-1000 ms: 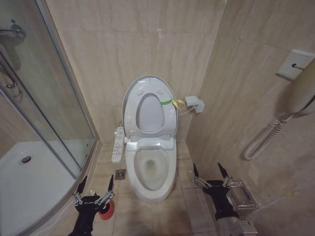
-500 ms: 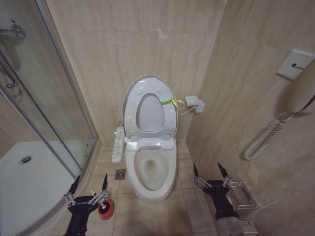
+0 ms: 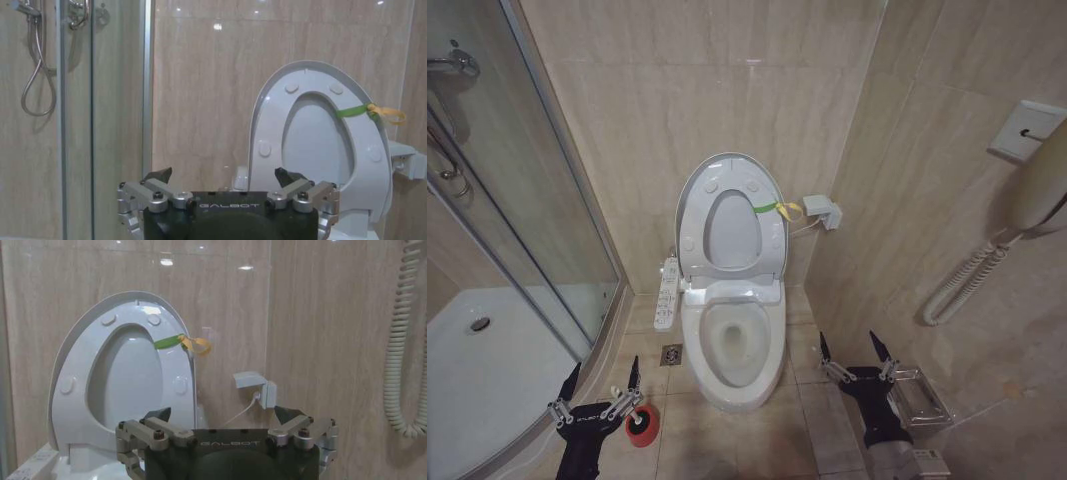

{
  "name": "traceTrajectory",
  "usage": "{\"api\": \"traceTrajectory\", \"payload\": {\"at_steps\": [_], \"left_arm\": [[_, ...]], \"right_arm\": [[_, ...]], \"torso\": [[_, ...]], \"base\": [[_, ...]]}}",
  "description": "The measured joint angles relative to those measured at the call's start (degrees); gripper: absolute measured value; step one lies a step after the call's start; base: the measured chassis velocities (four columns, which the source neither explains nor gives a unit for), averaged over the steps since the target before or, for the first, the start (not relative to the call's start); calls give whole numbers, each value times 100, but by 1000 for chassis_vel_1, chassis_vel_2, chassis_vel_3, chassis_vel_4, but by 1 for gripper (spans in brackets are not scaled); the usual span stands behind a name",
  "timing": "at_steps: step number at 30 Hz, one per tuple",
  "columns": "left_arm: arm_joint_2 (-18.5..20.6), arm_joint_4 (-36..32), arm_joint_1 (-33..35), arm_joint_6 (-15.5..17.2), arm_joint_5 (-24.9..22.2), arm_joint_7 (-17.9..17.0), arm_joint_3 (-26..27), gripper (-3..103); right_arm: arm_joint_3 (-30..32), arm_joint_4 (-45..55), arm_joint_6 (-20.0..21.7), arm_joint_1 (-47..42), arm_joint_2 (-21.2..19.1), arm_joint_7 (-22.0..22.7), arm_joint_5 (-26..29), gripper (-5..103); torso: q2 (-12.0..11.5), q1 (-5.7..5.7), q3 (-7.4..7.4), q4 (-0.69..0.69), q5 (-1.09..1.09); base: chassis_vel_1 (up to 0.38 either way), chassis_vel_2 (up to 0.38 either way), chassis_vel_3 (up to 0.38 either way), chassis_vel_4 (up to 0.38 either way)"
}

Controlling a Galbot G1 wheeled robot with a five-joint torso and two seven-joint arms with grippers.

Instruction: Open the toilet lid, clean the toilet bowl with a toilet brush, close the toilet lid, and flush.

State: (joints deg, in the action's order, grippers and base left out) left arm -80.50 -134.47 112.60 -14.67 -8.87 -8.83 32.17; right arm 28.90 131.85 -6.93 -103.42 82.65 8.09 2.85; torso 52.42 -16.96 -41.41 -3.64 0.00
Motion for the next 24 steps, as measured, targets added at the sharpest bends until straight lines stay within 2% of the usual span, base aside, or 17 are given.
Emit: {"api": "traceTrajectory", "payload": {"at_steps": [24], "left_arm": [[4, 0, -4, 10, 0, 3, -4, 100]], "right_arm": [[0, 0, 0, 0, 0, 0, 0, 100]], "torso": [[-2, 1, 1, 0, 0]], "base": [[0, 0, 0, 0]]}}
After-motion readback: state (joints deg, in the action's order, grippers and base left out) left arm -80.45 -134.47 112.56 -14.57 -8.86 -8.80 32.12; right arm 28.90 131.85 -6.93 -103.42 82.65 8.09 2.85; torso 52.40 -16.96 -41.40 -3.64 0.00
